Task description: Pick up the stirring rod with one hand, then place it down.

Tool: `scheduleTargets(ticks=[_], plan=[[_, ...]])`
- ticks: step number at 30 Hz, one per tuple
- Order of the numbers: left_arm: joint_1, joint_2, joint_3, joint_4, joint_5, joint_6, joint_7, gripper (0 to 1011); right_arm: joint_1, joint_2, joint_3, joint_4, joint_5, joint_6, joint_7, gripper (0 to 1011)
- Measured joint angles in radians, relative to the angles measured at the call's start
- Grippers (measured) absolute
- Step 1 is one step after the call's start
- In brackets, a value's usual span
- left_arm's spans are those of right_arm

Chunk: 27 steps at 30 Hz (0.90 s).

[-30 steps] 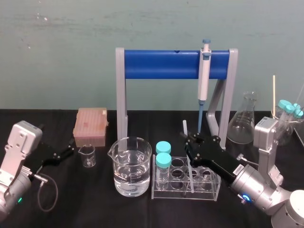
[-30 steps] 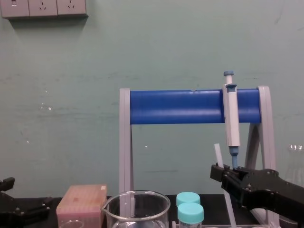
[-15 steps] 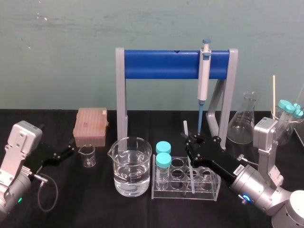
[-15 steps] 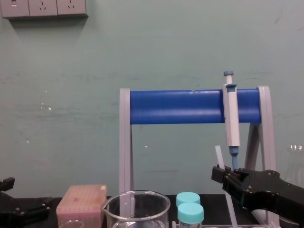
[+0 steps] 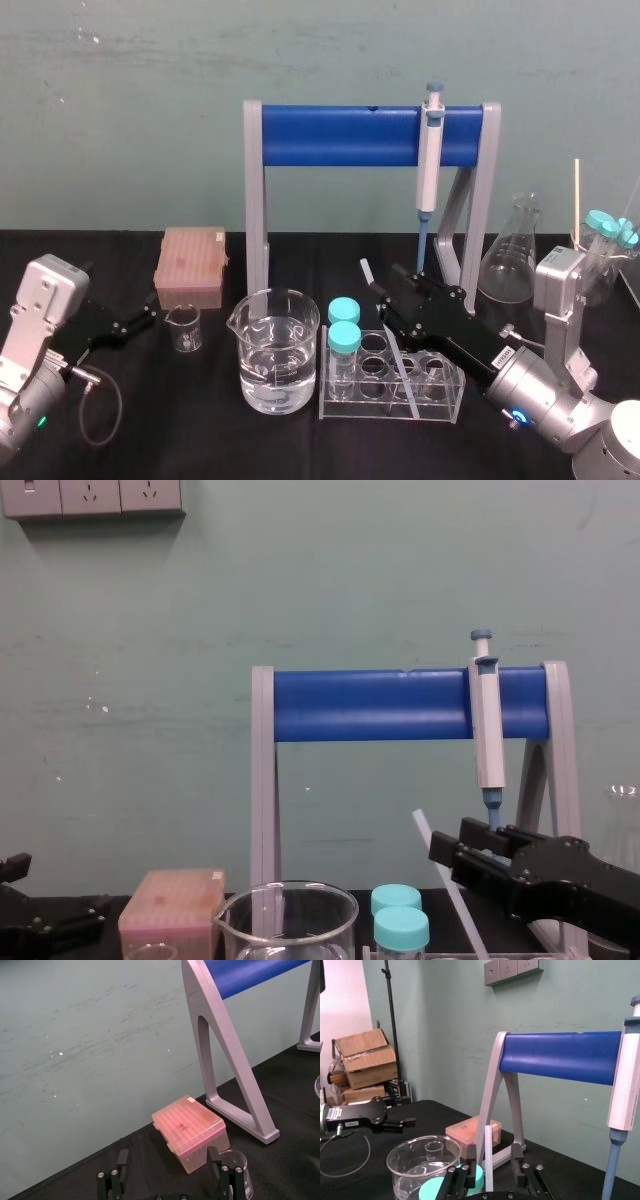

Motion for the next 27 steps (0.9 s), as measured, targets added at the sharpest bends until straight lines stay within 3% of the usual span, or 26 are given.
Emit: scheduleTargets(ticks=[13,18,19,24,25,27], plan=[[0.000,0.000,0.000,0.000,0.000,0.000,0.000,1000,0.000,0.000,0.001,0.000,0.002,-0.002,0.001,838],[0.000,0.000,0.000,0.000,0.000,0.000,0.000,1000,-0.004,-0.005,0.035,-0.016,-0.022,-0.022,-0.061,954],[0.000,0.000,0.000,0.000,0.000,0.000,0.000,1000,-0.008,-0.008,0.056,-0.023,-0.037,-0.031,-0.099,996],[0.000,0.000,0.000,0.000,0.000,0.000,0.000,1000,-0.031,-0.015,0.124,-0.041,-0.110,-0.036,-0.258,1003],[0.000,0.000,0.000,0.000,0.000,0.000,0.000,1000,-0.040,-0.017,0.141,-0.045,-0.152,-0.015,-0.330,1003],[0.000,0.000,0.000,0.000,0.000,0.000,0.000,1000,-0.049,-0.019,0.155,-0.049,-0.189,0.018,-0.396,1003]])
